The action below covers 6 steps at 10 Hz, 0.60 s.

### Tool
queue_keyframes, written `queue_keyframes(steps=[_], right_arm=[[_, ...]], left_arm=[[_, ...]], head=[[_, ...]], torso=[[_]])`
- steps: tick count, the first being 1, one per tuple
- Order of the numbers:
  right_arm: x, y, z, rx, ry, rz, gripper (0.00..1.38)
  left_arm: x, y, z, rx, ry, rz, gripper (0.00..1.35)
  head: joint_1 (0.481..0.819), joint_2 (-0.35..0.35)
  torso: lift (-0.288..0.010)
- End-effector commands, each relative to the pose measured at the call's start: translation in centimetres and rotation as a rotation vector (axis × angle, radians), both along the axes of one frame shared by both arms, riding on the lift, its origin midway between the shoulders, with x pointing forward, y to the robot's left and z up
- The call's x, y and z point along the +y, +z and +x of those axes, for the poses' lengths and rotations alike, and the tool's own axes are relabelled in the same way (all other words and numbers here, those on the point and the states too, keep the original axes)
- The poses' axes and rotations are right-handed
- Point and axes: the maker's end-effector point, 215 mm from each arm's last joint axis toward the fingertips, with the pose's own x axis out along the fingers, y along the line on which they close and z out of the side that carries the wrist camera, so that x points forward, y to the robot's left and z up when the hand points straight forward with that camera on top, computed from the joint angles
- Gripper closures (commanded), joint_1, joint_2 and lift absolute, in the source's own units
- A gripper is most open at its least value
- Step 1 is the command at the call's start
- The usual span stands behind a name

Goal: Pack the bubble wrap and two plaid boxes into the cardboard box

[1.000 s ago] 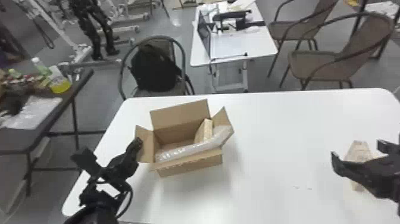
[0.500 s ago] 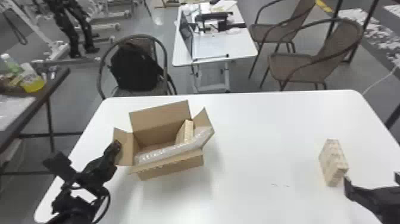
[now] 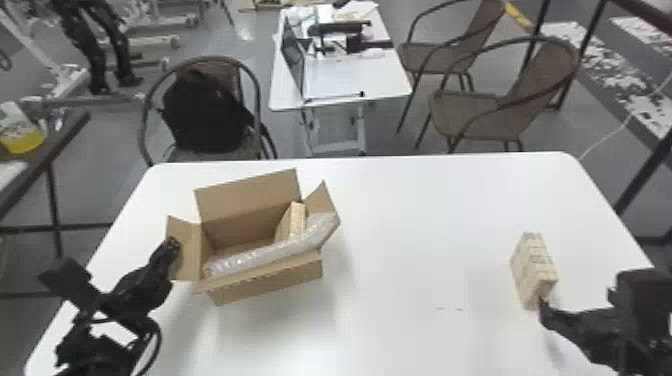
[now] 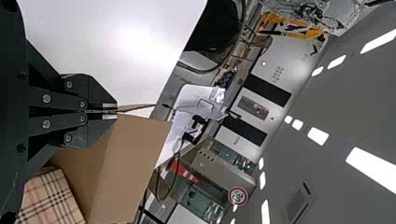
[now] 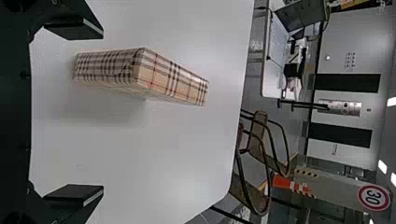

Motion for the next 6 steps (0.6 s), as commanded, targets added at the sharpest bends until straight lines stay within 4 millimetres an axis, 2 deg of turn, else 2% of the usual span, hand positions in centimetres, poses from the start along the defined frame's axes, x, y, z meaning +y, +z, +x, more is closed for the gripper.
queue_keyframes(steps=[1,4,5,6], right_arm=[[1.2,-0.5,1.9,-0.01,0.031,0.008,0.13],[2.9,-1.7,3.7,0.004,0.08,0.005,0.15],[3.6,-2.3,4.1,0.017,0.1,0.003,0.33],[4.2,-2.5,4.2,0.02,0.112,-0.001,0.7]], left_arm=[[-0.2,-0.2,0.0,0.003,-0.001,-0.004,1.22],[0.1,-0.3,-0.1,0.007,0.004,-0.003,1.22],[0.0,-0.3,-0.1,0.007,0.003,-0.003,1.22],[-0.2,-0.3,0.0,0.007,-0.001,-0.004,1.22]], head=[[0.695,0.119],[0.695,0.138],[0.695,0.141],[0.695,0.149]], torso=[[-0.05],[-0.05],[-0.05],[-0.05]])
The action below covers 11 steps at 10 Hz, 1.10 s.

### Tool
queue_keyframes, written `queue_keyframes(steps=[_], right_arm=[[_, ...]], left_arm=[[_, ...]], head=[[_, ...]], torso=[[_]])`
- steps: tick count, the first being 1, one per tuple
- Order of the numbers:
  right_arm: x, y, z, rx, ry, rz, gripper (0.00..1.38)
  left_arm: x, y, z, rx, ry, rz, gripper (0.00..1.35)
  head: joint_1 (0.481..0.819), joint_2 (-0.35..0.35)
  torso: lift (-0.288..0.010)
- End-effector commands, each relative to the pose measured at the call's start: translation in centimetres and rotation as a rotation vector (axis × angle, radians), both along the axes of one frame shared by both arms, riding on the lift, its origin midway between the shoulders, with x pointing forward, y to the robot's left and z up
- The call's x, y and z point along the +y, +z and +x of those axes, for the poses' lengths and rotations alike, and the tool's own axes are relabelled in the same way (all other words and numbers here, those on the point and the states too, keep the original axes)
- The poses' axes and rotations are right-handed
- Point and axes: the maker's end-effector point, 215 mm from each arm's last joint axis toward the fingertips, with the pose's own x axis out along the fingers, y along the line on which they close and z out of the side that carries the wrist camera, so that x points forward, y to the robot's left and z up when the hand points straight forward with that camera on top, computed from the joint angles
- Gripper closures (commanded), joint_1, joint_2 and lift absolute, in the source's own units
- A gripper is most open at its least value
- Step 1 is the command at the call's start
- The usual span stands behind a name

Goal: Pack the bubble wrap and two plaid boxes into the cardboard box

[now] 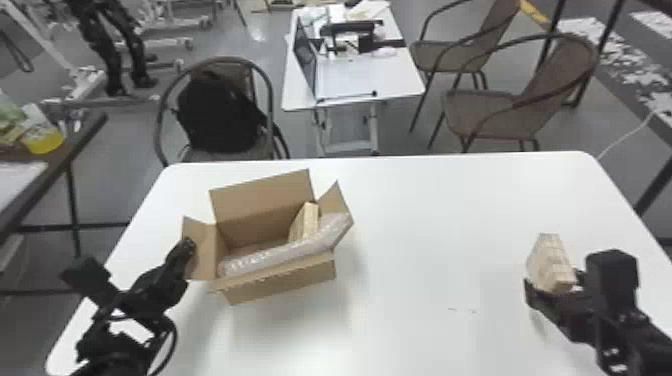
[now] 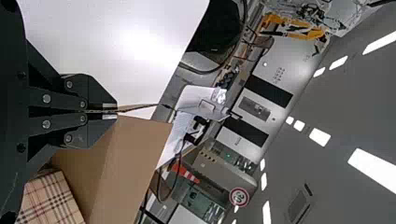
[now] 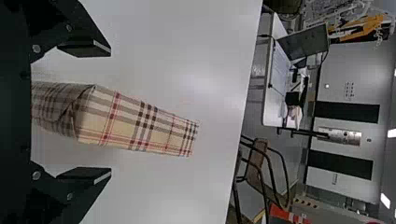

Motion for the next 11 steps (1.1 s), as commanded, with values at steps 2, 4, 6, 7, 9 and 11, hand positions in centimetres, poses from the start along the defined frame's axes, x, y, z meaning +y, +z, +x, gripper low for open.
queue_keyframes(steps=[2,4,6,7,9,11], right_arm=[[0.6,-0.2,0.1,0.0,0.009,0.002,0.91],[0.7,-0.3,-0.1,0.0,0.01,0.003,1.02],[1.3,0.4,0.1,-0.02,0.014,0.025,1.04],[2.6,2.4,0.5,-0.061,0.036,0.043,1.04],[9.5,11.3,2.4,-0.224,0.136,0.154,1.04],[19.2,19.1,3.2,-0.321,0.327,0.31,1.04]], left_arm=[[-0.1,-0.1,0.0,0.0,0.0,-0.004,1.22],[0.0,0.0,0.0,-0.002,0.002,-0.005,1.22],[-0.1,0.1,0.1,-0.003,0.0,-0.006,1.22],[-0.2,0.0,0.1,0.0,-0.001,-0.008,1.22],[-0.5,-0.1,0.3,0.002,-0.008,-0.009,1.22],[-1.2,-0.1,0.7,0.0,-0.019,-0.013,1.22]], head=[[0.695,0.16],[0.695,0.164],[0.695,0.167],[0.695,0.167],[0.695,0.19],[0.695,0.241]], torso=[[-0.05],[-0.05],[-0.05],[-0.05],[-0.05],[-0.05]])
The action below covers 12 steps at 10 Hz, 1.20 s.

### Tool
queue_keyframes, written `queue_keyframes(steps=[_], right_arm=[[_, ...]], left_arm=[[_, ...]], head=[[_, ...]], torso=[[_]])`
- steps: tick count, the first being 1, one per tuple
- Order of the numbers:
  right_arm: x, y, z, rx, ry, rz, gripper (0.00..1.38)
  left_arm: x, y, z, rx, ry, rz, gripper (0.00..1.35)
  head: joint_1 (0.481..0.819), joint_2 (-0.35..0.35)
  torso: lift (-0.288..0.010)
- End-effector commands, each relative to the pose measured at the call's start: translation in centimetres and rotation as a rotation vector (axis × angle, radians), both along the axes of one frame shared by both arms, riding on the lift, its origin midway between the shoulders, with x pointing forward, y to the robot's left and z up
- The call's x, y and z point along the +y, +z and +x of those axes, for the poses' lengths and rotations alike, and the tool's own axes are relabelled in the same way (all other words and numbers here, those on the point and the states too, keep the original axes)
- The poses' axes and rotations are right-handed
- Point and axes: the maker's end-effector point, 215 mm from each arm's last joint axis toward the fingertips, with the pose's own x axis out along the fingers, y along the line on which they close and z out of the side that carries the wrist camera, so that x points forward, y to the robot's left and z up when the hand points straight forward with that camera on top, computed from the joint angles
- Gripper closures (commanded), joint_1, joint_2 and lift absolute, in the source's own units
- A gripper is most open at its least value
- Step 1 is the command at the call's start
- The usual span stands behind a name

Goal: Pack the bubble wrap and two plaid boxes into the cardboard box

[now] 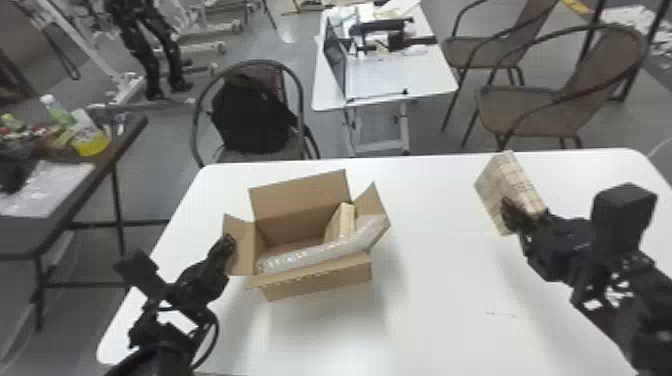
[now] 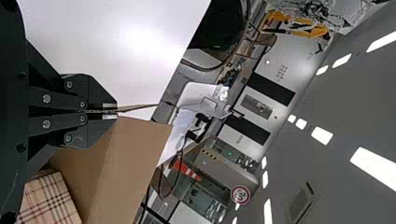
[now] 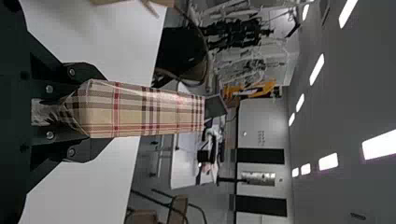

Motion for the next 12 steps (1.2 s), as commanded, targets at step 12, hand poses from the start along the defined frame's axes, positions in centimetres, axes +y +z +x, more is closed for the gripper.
queue_keyframes(steps=[12], right_arm=[[20.9,-3.7,-3.6,0.394,0.712,0.372,0.88]], left_arm=[[-8.5,1.1,3.5,-0.035,-0.142,-0.066,1.22]], head=[[0.695,0.35]], torso=[[-0.05]])
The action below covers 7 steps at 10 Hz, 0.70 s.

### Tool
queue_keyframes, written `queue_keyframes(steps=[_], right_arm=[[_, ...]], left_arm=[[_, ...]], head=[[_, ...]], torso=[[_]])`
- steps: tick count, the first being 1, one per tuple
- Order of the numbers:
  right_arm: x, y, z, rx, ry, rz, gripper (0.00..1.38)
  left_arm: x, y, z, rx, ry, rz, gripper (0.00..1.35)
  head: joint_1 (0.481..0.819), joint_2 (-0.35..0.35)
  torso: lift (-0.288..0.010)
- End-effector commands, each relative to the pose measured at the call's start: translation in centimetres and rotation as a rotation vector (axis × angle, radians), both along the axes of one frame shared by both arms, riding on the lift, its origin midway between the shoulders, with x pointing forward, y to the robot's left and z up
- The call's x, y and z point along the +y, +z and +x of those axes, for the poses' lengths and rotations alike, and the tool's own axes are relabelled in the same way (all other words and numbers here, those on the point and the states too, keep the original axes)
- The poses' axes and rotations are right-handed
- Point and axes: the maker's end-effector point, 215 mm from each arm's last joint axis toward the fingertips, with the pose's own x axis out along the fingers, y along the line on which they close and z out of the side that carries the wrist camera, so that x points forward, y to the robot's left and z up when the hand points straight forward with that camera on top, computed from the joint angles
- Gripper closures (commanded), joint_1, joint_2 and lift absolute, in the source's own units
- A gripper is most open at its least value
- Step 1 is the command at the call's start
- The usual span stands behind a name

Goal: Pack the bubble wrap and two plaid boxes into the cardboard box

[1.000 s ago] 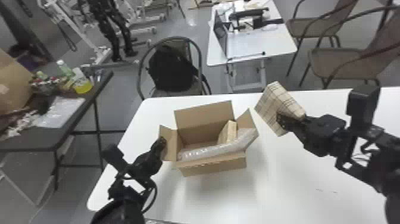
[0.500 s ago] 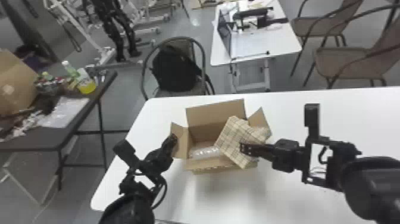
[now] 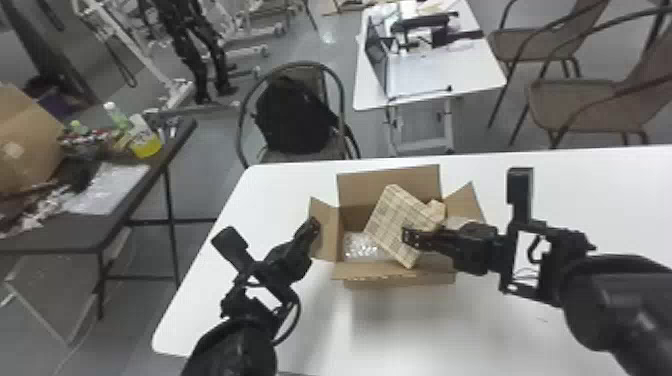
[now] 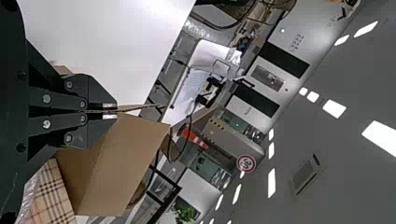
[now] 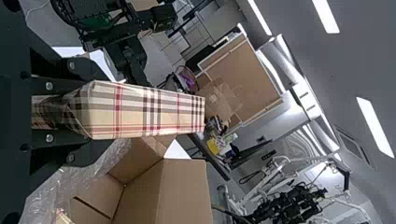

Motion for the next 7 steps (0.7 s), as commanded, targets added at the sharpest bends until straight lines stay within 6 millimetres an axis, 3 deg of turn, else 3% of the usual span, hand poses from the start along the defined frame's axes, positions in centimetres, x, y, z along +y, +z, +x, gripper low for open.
queue_keyframes(steps=[1,2,3,4,5,6,7], right_arm=[[0.0,-0.4,0.1,0.002,-0.011,-0.007,0.48],[0.2,-0.4,-0.3,-0.002,-0.009,-0.005,0.17],[-0.3,-0.1,-0.4,-0.026,-0.033,-0.012,0.07],[-2.7,0.3,0.7,-0.085,-0.117,-0.058,0.12],[-6.6,0.9,1.9,-0.168,-0.225,-0.11,0.14],[-12.0,0.6,2.3,-0.234,-0.349,-0.174,0.14],[-17.2,-1.2,1.6,-0.247,-0.446,-0.282,0.14]], left_arm=[[-0.4,0.1,0.0,-0.004,-0.003,-0.006,1.22],[0.2,0.0,-0.2,-0.004,0.007,-0.006,1.22],[1.1,0.0,-0.3,-0.006,0.024,-0.003,1.22],[2.2,0.0,-0.5,-0.006,0.044,0.002,1.22],[3.4,0.2,-0.7,-0.011,0.066,0.009,1.22],[4.7,0.1,-1.1,-0.009,0.093,0.017,1.22],[6.8,0.1,-1.8,-0.009,0.145,0.03,1.22]], head=[[0.695,0.35],[0.695,0.35],[0.695,0.35],[0.695,0.35],[0.695,0.35],[0.695,0.35],[0.695,0.35]], torso=[[-0.05],[-0.05],[-0.05],[-0.05],[-0.05],[-0.05],[-0.05]])
